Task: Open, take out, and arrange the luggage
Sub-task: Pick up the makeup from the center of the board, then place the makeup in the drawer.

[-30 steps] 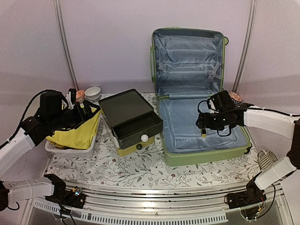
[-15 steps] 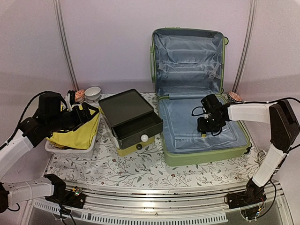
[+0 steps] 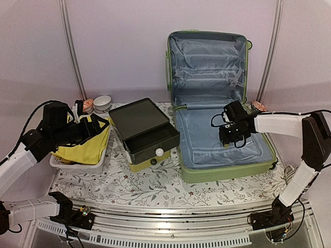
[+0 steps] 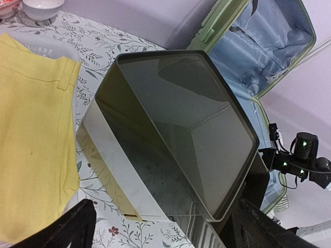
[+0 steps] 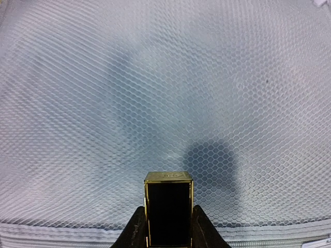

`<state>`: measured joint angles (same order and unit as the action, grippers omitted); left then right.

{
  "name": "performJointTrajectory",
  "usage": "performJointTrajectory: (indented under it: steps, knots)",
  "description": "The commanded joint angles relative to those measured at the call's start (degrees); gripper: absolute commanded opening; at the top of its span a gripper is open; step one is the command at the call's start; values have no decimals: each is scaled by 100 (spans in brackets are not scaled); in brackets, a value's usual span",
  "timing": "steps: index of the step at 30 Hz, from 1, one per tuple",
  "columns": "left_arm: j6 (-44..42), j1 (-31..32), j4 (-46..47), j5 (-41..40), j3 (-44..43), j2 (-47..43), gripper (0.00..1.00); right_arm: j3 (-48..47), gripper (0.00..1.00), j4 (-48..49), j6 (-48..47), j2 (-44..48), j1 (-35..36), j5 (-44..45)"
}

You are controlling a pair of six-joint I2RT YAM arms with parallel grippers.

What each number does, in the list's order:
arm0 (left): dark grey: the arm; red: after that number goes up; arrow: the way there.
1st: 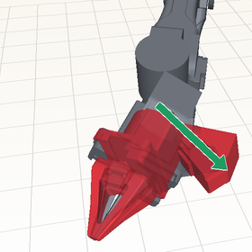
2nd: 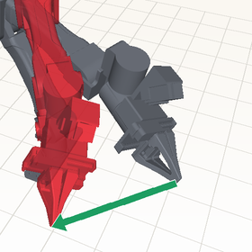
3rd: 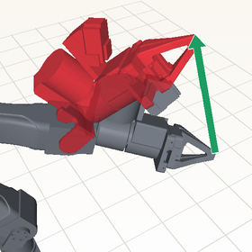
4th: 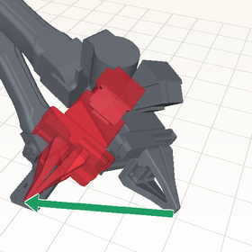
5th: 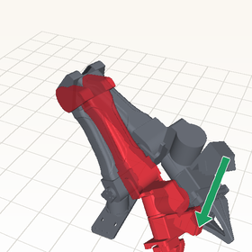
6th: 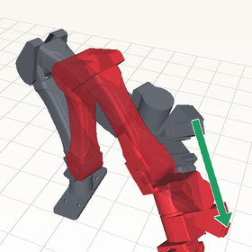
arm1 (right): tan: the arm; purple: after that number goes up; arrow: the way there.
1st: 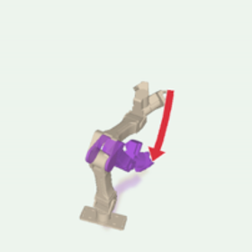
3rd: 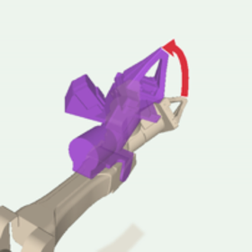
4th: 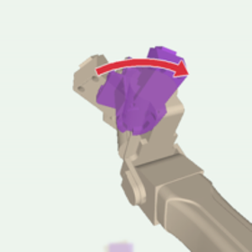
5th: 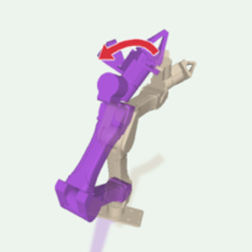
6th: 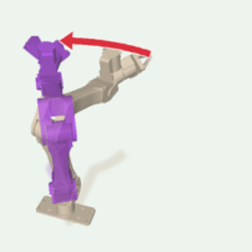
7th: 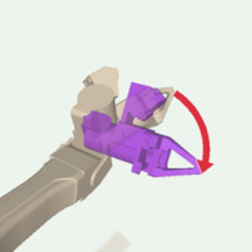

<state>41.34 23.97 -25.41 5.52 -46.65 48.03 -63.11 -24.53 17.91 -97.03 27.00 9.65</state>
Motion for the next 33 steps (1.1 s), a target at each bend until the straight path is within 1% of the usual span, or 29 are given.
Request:
performJointTrajectory:
  steps: [1, 6, 9, 14, 17, 21, 22, 24, 26, 28, 29, 31, 33]
  knots:
    - [-96, -41, -49, 42, -7, 29, 94, -22, 27, 452, -743, 791, 145, -393]
    - [-115, -34, -28, 105, -63, 98, 94, -74, 27, 793, -1078, 1386, 382, -1232]
    - [-126, -41, 4, 162, -50, 131, 94, -197, 24, 989, -1360, 1635, 596, -1749]
    - [-164, -40, 94, 222, -27, 190, 94, -553, 23, 1425, -1568, 1796, 737, -2762]
    - [-207, -41, 113, 263, -52, 231, 94, -571, 26, 1938, -1746, 1782, 781, -3630]
    - [-287, -34, 91, 270, -72, 267, 94, -515, 24, 2267, -2766, 1799, 979, -4288]
    - [-290, -40, 89, 263, -72, 275, 94, -489, 23, 2295, -3170, 1780, 1016, -4410]
    - [-301, -39, 112, 255, -80, 291, 94, -494, 22, 2315, -3695, 1699, 1094, -4502]
    - [-314, -41, 120, 263, -104, 330, 94, -548, 22, 2251, -4154, 1594, 1153, -4500]
    - [-334, -36, 109, 285, -145, 369, 94, -568, 22, 1843, -4772, 1488, 1217, -4905]
    - [-337, -40, 91, 292, -173, 392, 94, -782, 22, 1670, -5352, 1439, 1298, -4951]
    - [-362, -37, 61, 287, -221, 421, 94, -951, 22, 1543, -5867, 1336, 1455, -4712]
    - [-379, -39, 37, 268, -259, 441, 94, -1208, 22, 1382, -6164, 1129, 1574, -4539]
